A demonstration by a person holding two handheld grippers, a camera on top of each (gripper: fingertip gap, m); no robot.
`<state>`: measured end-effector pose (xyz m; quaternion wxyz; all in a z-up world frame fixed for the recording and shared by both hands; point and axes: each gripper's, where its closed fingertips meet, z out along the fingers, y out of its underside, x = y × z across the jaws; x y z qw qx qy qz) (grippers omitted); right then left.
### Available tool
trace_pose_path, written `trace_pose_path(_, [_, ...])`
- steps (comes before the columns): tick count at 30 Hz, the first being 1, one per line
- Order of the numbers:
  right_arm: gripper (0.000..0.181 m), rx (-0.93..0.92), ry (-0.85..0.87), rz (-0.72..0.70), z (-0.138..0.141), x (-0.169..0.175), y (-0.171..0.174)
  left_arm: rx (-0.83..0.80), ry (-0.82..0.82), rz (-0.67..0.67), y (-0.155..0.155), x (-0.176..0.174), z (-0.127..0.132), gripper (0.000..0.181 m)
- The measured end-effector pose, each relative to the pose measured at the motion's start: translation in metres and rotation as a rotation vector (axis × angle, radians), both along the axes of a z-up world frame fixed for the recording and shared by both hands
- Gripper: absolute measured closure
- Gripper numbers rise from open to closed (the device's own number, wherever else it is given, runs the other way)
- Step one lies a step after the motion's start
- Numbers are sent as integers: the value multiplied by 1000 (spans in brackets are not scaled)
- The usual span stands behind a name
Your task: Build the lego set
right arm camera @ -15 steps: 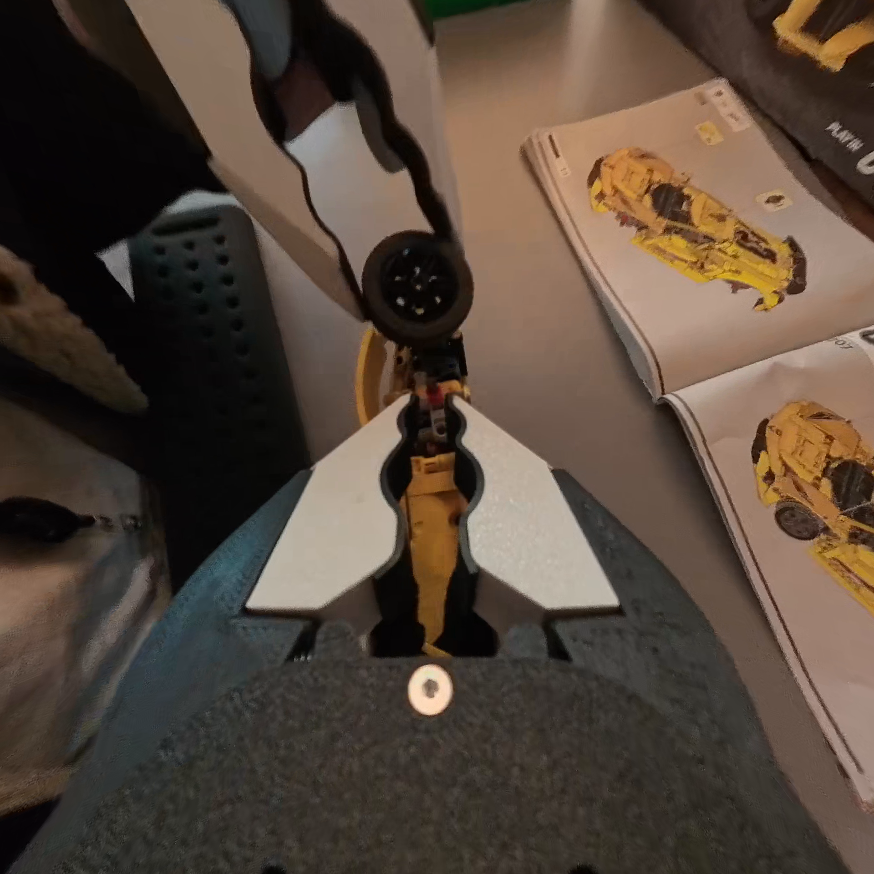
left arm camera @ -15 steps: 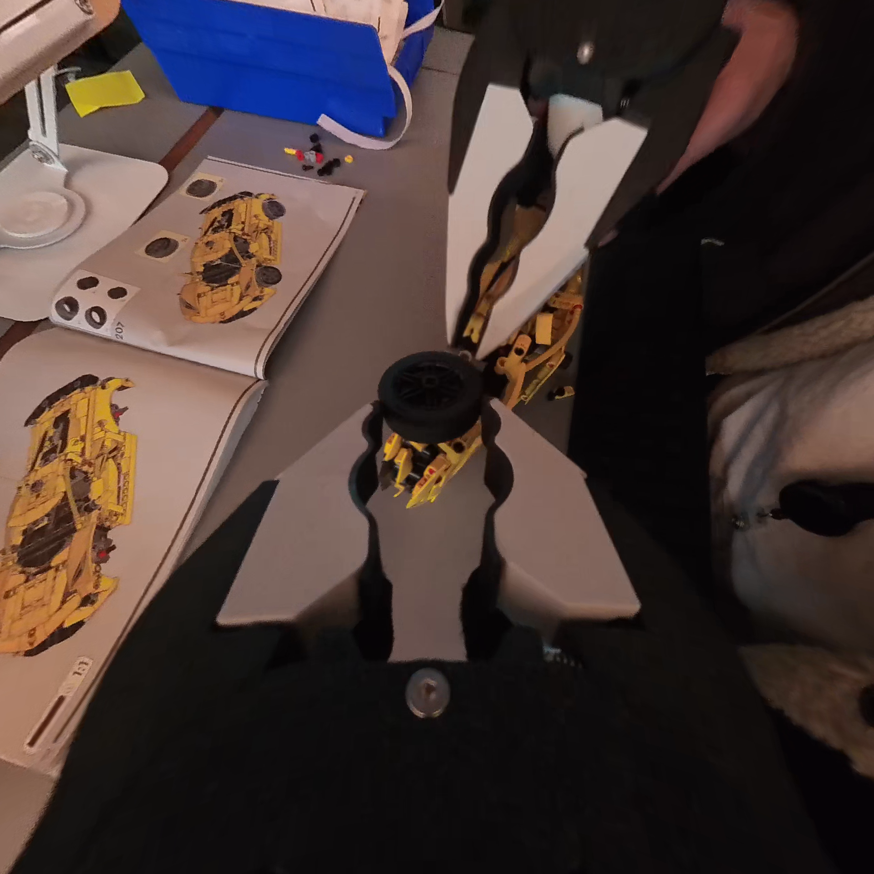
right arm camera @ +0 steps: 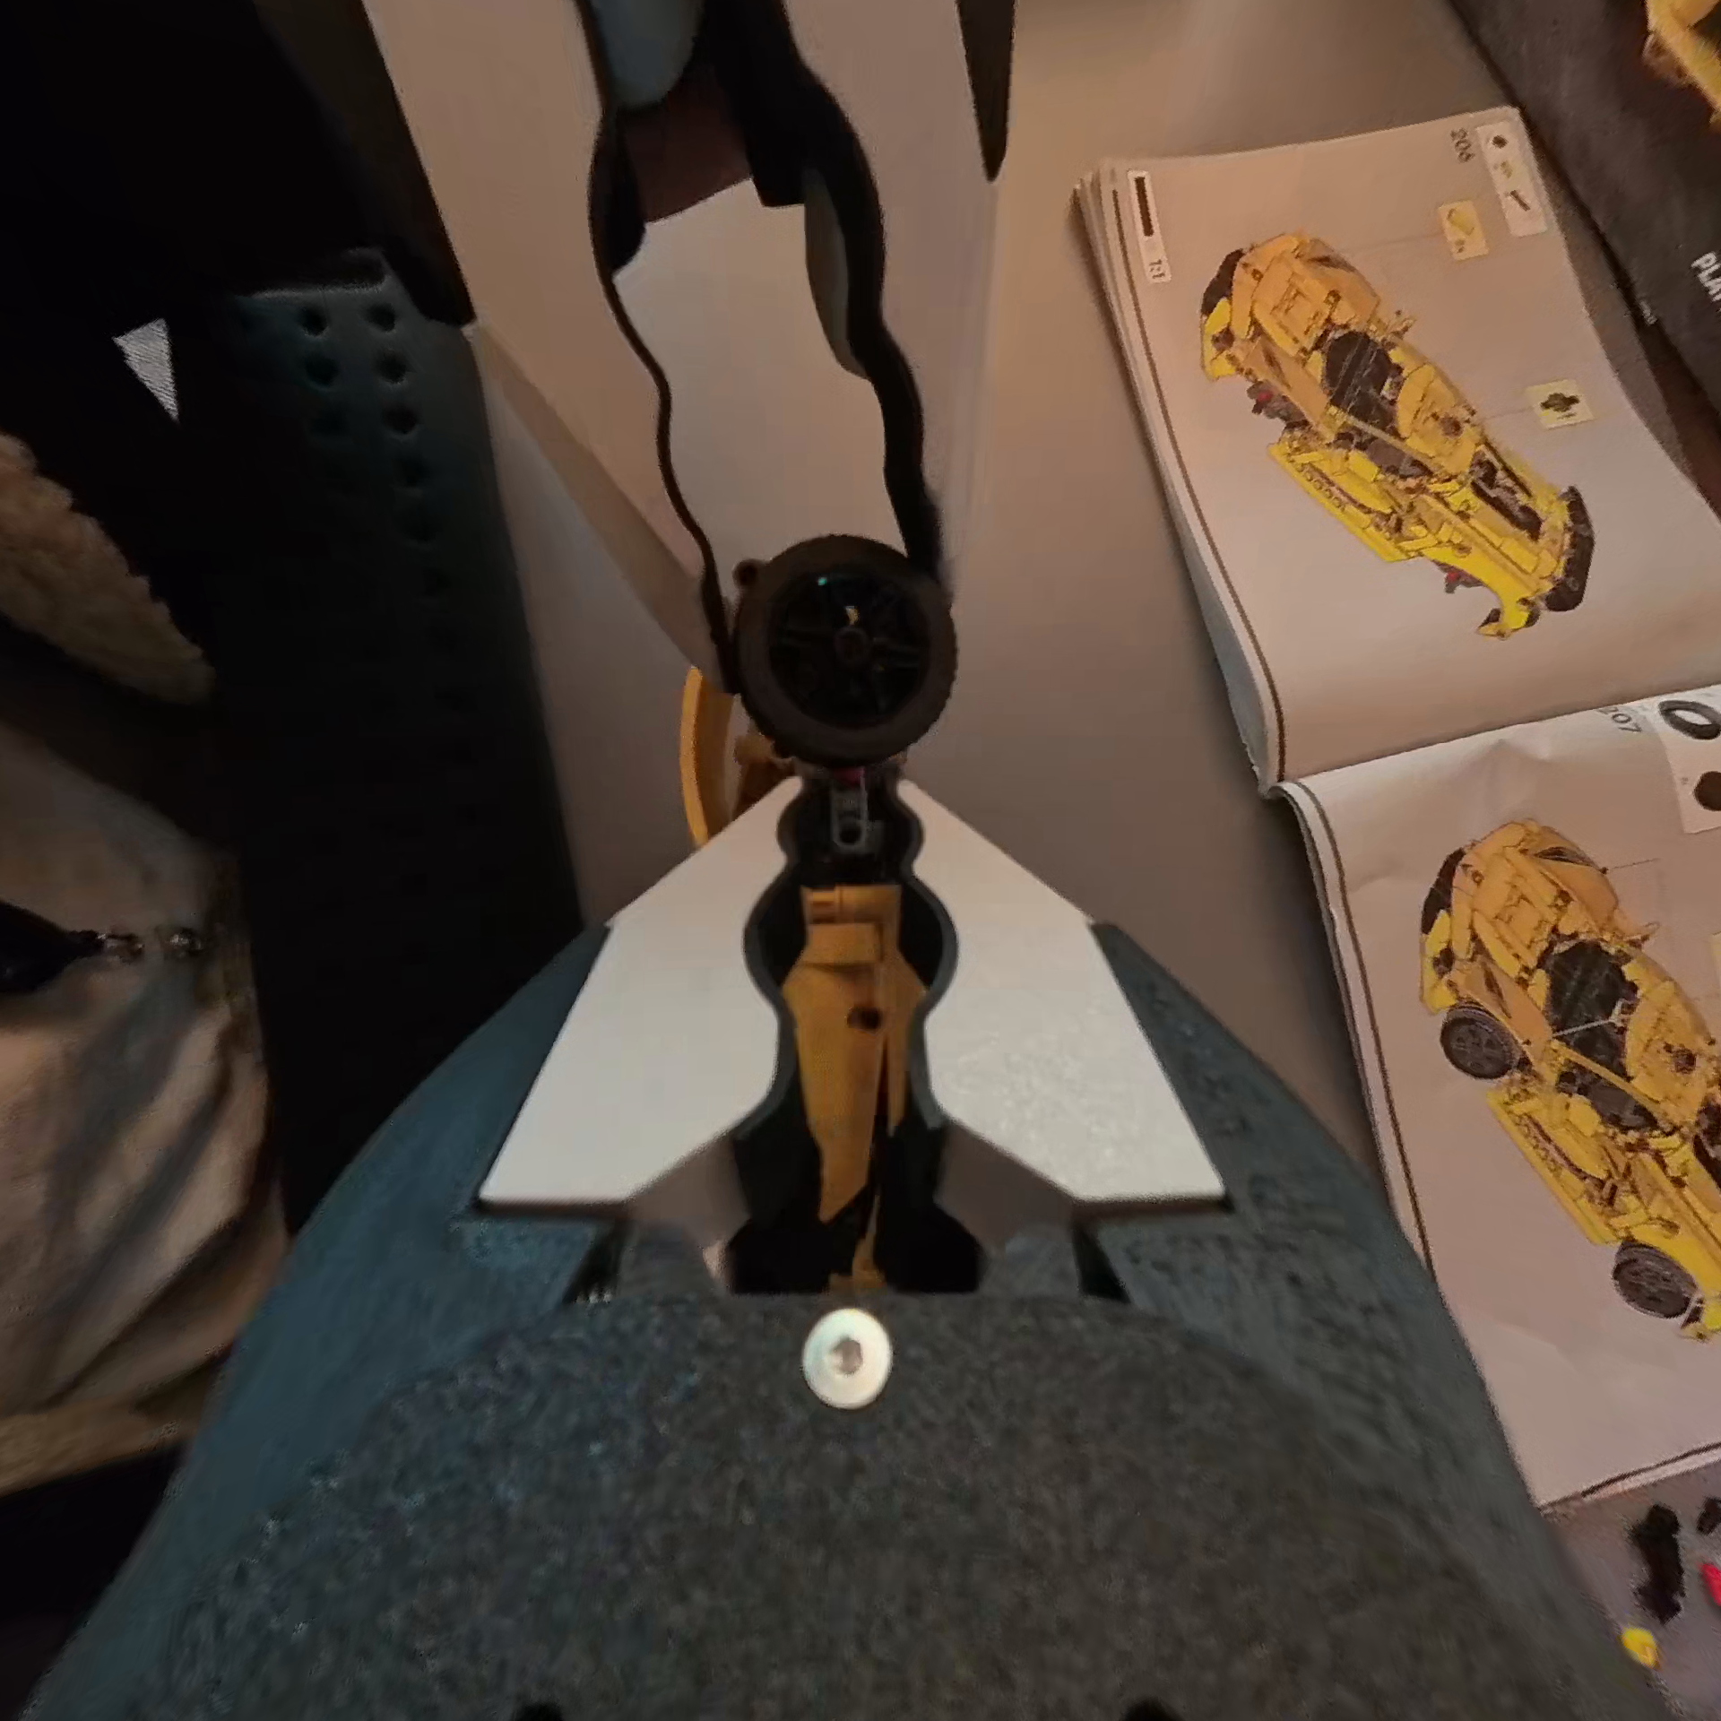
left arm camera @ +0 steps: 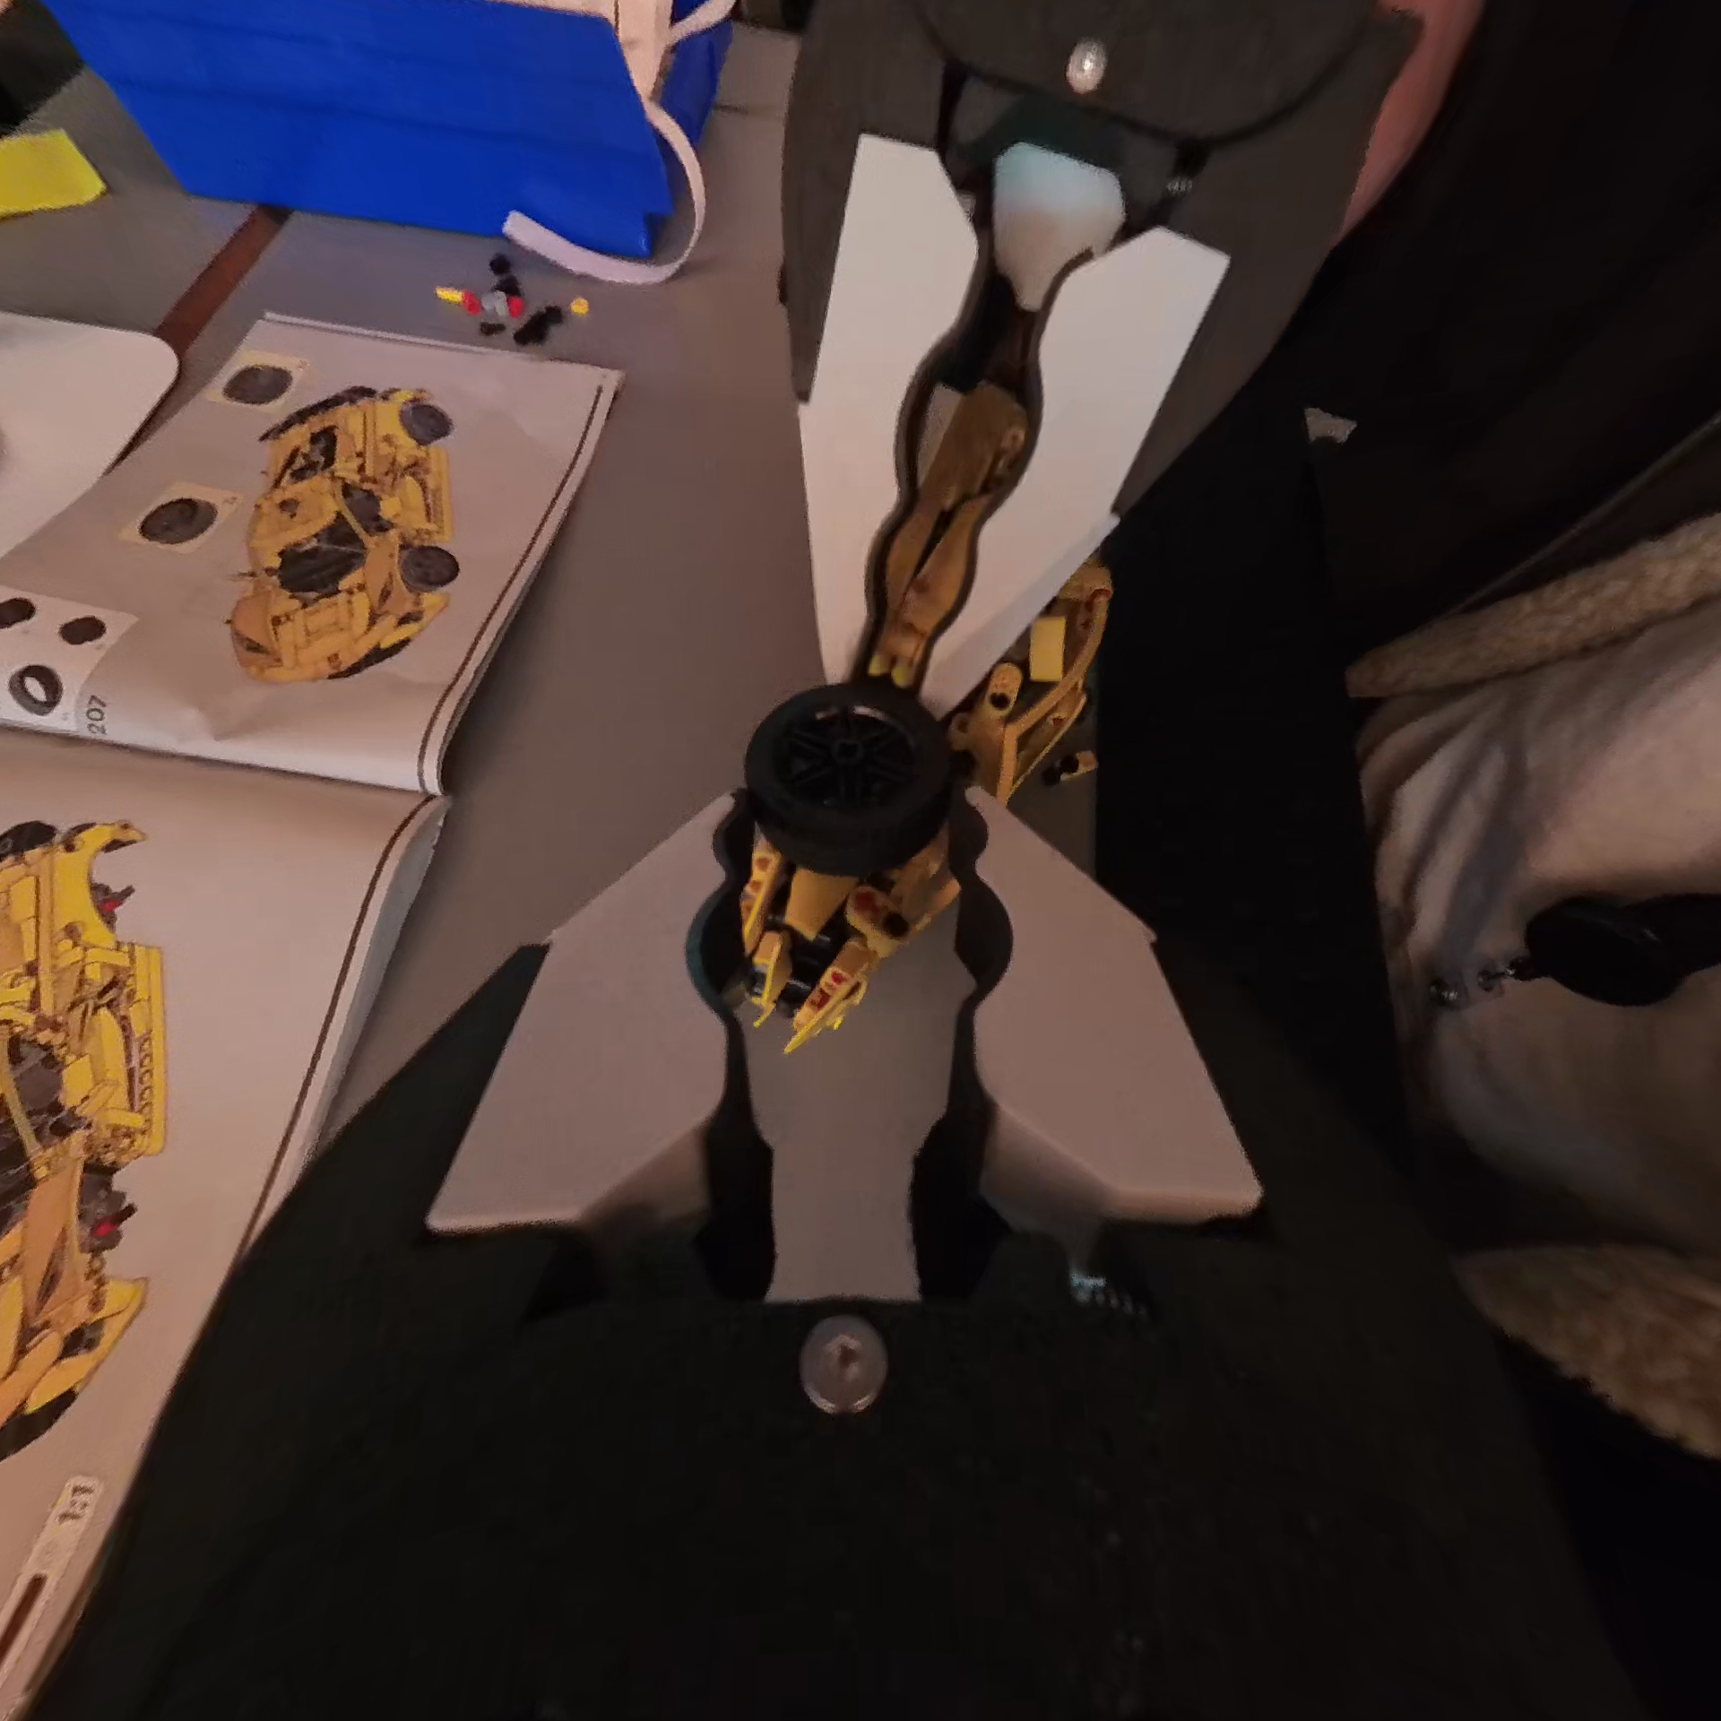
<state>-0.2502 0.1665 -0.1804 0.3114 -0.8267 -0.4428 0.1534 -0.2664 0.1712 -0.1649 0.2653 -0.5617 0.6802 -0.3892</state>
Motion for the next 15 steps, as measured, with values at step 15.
trace_pose_path(15, [134, -10, 152, 179, 13, -7, -4, 87, 47, -22, -9, 8, -9, 139])
